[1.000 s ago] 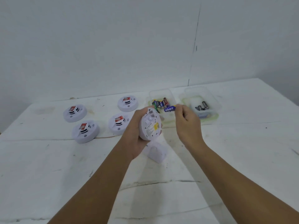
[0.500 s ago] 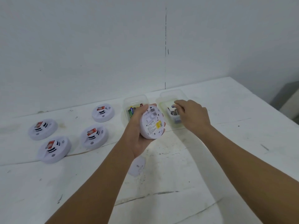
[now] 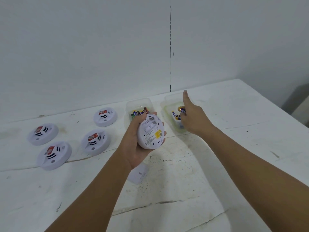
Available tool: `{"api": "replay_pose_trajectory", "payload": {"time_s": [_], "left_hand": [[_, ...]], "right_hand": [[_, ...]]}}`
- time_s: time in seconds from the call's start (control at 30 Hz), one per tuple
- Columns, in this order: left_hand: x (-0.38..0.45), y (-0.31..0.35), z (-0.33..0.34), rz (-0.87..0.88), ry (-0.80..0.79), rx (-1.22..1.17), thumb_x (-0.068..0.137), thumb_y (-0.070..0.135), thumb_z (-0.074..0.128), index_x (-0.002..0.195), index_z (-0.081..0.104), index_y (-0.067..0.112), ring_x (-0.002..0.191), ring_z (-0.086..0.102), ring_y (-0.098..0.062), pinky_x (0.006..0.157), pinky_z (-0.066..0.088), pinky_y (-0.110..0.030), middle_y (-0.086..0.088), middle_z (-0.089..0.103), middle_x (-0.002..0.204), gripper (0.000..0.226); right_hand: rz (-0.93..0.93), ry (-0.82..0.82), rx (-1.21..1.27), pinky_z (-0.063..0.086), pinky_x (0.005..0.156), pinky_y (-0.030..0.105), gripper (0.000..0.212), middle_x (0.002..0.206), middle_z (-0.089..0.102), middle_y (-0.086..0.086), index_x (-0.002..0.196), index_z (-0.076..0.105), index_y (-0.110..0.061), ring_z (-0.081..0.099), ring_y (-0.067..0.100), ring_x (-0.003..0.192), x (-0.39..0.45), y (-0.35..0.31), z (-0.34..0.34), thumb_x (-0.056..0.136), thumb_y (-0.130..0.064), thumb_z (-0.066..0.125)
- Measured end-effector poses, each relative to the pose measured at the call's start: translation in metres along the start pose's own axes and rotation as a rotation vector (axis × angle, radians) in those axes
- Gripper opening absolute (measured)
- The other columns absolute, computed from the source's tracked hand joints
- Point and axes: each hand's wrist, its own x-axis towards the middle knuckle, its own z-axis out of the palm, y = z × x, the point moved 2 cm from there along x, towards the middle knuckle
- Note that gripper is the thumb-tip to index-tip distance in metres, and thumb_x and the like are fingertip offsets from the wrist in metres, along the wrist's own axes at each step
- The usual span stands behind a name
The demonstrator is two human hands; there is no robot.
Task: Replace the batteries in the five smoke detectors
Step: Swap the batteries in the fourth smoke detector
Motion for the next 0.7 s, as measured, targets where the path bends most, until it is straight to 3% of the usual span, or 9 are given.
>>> {"api": "replay_pose_trajectory", "payload": {"time_s": [0.07, 0.2, 0.4, 0.5, 0.63, 0.7], "left_hand": [[-0.003, 0.002, -0.004, 0.001, 0.014, -0.01, 0.102, 0.045, 0.051, 0.13, 0.069, 0.021, 0.124, 0.061, -0.029, 0.106, 0.046, -0.049, -0.005, 0.07, 0.131, 0.04], [-0.013, 0.007, -0.012, 0.017, 0.044, -0.038, 0.096, 0.044, 0.058, 0.119, 0.074, 0.017, 0.12, 0.058, -0.037, 0.106, 0.046, -0.049, -0.012, 0.07, 0.124, 0.039], [-0.028, 0.009, -0.031, 0.009, 0.068, -0.071, 0.089, 0.045, 0.059, 0.12, 0.071, 0.016, 0.121, 0.055, -0.04, 0.111, 0.04, -0.052, -0.017, 0.069, 0.125, 0.044], [-0.037, 0.008, -0.043, 0.009, 0.097, -0.142, 0.093, 0.046, 0.056, 0.117, 0.076, 0.014, 0.118, 0.06, -0.038, 0.109, 0.042, -0.053, -0.019, 0.068, 0.131, 0.045], [-0.045, 0.009, -0.058, 0.048, 0.128, -0.195, 0.096, 0.048, 0.056, 0.139, 0.064, 0.014, 0.099, 0.072, -0.034, 0.114, 0.041, -0.054, -0.016, 0.072, 0.122, 0.056], [-0.047, 0.009, -0.063, 0.04, 0.153, -0.202, 0.095, 0.049, 0.058, 0.144, 0.059, 0.014, 0.099, 0.071, -0.033, 0.112, 0.043, -0.054, -0.016, 0.072, 0.118, 0.06]], "right_hand": [[0.01, 0.021, 0.06, 0.054, 0.093, 0.04, 0.084, 0.131, 0.064, 0.013, 0.167, -0.003, -0.031, 0.064, 0.03, 0.109, 0.0, 0.003, 0.001, 0.105, -0.013, 0.05], [-0.002, 0.101, 0.153, 0.04, 0.098, 0.025, 0.082, 0.149, 0.056, 0.009, 0.167, 0.011, -0.025, 0.058, 0.02, 0.125, -0.003, -0.002, 0.002, 0.103, -0.016, 0.062], [-0.18, 0.302, 0.181, 0.05, 0.09, 0.032, 0.046, 0.114, 0.064, -0.005, 0.149, 0.049, -0.018, 0.059, 0.012, 0.087, -0.02, -0.026, 0.016, 0.104, -0.017, 0.056], [-0.281, 0.313, 0.176, 0.045, 0.09, 0.031, 0.039, 0.104, 0.063, -0.007, 0.141, 0.057, -0.019, 0.055, 0.01, 0.088, -0.031, -0.041, 0.03, 0.102, -0.019, 0.057], [-0.35, 0.203, 0.126, 0.042, 0.086, 0.03, 0.03, 0.099, 0.066, -0.005, 0.132, 0.064, -0.018, 0.057, 0.013, 0.091, -0.043, -0.063, 0.048, 0.103, -0.022, 0.058], [-0.357, 0.152, 0.071, 0.044, 0.086, 0.032, 0.025, 0.1, 0.068, -0.003, 0.125, 0.069, -0.018, 0.059, 0.015, 0.094, -0.042, -0.069, 0.055, 0.103, -0.022, 0.058]]}}
